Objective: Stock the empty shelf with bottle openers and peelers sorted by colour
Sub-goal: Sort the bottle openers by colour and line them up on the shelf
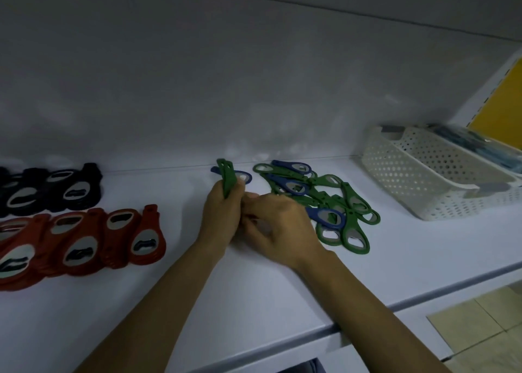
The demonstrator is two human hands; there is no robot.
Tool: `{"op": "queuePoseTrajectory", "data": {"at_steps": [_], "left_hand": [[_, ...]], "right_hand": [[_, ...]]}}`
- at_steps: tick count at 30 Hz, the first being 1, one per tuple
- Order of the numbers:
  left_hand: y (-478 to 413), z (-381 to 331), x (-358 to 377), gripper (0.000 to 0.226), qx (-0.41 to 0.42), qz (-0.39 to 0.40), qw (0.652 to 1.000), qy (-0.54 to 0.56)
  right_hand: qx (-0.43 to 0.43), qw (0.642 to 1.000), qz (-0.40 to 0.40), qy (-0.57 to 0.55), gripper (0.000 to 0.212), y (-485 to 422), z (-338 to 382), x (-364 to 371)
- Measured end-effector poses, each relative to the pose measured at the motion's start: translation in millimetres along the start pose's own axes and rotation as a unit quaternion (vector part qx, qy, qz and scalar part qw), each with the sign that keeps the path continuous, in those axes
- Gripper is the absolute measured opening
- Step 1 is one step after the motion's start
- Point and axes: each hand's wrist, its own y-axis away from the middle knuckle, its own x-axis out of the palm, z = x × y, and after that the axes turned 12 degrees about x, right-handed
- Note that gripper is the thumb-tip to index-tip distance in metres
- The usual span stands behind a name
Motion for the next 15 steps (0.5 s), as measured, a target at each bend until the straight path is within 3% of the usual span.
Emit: {"op": "queuePoseTrajectory", "data": {"at_steps": [1,3,5,6,8,10,15], "left_hand": [[0.3,0.6,-0.6,0.017,0.011,-0.003,1.0,-0.007],[2.1,0.4,-1.3,0.01,0.023,0.016,1.0,-0.004],[4.9,-1.8,-0.3,0.009,0.023,0.047,0.998,0.02],[6.0,-2.3,-0.1,0.01,0.024,0.057,0.998,0.026],[6.8,-1.8,0.1,0.008,0.039,0.068,0.997,0.012],[7.2,0.3,0.4,0.008,0.05,0.068,0.996,-0.002],[5.0,3.6,1.9,0.011,0.042,0.042,0.998,-0.005]], "right_hand": [[0.006,1.0,0.001,-0.008,0.023,-1.6,1.8,-0.3],[0.062,0.995,-0.07,-0.018,0.024,-3.0,0.7,-4.1],[0.143,0.976,-0.158,0.036,0.018,-2.1,-10.7,-13.0],[0.189,0.965,-0.159,0.087,0.016,-1.4,-19.8,-17.5],[0.277,0.939,-0.06,0.196,0.028,1.2,-37.0,-22.4],[0.309,0.921,0.031,0.234,0.04,2.8,-44.0,-21.0],[0.243,0.926,0.009,0.288,0.031,-0.6,-39.0,-11.5]]}}
